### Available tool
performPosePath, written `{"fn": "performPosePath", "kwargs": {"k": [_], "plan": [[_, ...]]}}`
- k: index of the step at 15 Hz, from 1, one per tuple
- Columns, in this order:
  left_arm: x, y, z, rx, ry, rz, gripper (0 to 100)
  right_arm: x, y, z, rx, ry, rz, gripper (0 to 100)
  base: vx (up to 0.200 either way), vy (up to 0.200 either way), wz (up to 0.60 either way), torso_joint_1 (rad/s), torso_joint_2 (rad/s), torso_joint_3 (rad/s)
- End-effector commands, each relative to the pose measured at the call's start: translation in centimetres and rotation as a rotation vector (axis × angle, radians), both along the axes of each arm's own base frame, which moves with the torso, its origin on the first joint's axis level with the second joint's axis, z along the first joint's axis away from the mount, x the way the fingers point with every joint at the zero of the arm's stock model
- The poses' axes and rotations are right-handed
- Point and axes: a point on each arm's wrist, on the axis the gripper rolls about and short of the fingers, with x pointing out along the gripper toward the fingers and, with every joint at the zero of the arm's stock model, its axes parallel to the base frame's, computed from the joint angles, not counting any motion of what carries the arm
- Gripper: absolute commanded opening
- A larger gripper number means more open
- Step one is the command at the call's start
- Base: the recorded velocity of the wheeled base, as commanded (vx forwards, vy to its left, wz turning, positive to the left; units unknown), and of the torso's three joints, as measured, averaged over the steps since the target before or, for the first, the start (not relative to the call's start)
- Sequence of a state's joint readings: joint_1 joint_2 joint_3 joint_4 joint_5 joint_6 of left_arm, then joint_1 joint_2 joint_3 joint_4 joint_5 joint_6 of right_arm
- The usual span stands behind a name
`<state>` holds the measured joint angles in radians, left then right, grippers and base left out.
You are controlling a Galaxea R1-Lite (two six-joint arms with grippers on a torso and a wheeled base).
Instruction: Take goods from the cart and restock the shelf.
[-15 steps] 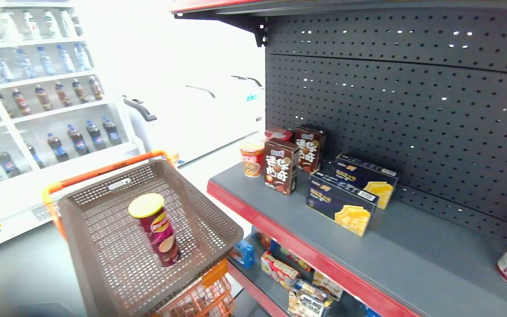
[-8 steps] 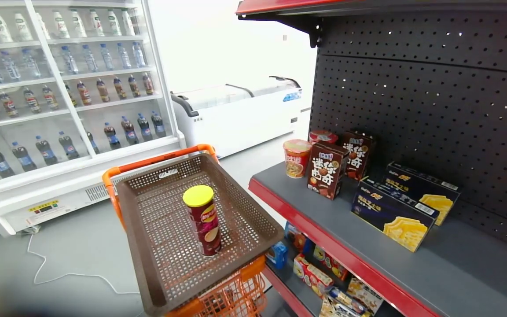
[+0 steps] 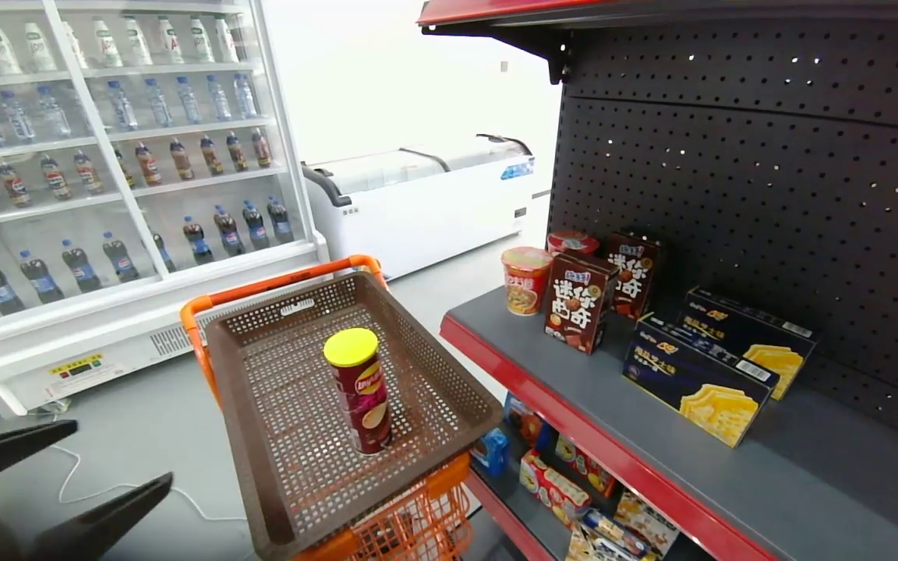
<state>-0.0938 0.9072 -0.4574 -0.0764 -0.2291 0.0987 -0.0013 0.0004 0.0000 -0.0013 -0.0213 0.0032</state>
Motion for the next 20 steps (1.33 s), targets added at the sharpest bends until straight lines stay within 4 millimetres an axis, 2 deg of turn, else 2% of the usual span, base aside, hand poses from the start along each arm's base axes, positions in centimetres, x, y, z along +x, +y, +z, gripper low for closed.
{"fn": "performPosePath", "kwargs": {"k": [1,4,8,11,13,14,15,16,20], "plan": [[8.0,-1.5,-5.7,-0.028,0.290,-0.091,100,0.0,0.0,0.0,0.000,-0.001,0.000,100,0.000,0.000,0.00,0.000,0.00,0.000],[12.3,-1.9,-9.0,-0.050,0.309,-0.132,100,0.0,0.0,0.0,0.000,-0.001,0.000,100,0.000,0.000,0.00,0.000,0.00,0.000],[15.4,-2.6,-12.5,-0.066,0.360,-0.207,100,0.0,0.0,0.0,0.000,-0.001,0.000,100,0.000,0.000,0.00,0.000,0.00,0.000],[17.9,-3.0,-15.0,-0.064,0.330,-0.218,100,0.0,0.0,0.0,0.000,-0.001,0.000,100,0.000,0.000,0.00,0.000,0.00,0.000],[18.7,-3.3,-15.7,-0.062,0.324,-0.228,100,0.0,0.0,0.0,0.000,-0.001,0.000,100,0.000,0.000,0.00,0.000,0.00,0.000],[20.3,-3.7,-16.8,-0.037,0.298,-0.244,100,0.0,0.0,0.0,0.000,-0.001,0.000,100,0.000,0.000,0.00,0.000,0.00,0.000],[20.6,-3.8,-17.0,-0.026,0.289,-0.251,100,0.0,0.0,0.0,0.000,-0.001,0.000,100,0.000,0.000,0.00,0.000,0.00,0.000],[21.9,-3.9,-17.3,0.022,0.237,-0.280,100,0.0,0.0,0.0,0.000,-0.001,0.000,100,0.000,0.000,0.00,0.000,0.00,0.000],[24.7,-4.9,-17.3,0.031,0.121,-0.302,100,0.0,0.0,0.0,0.000,-0.001,0.000,100,0.000,0.000,0.00,0.000,0.00,0.000]]}}
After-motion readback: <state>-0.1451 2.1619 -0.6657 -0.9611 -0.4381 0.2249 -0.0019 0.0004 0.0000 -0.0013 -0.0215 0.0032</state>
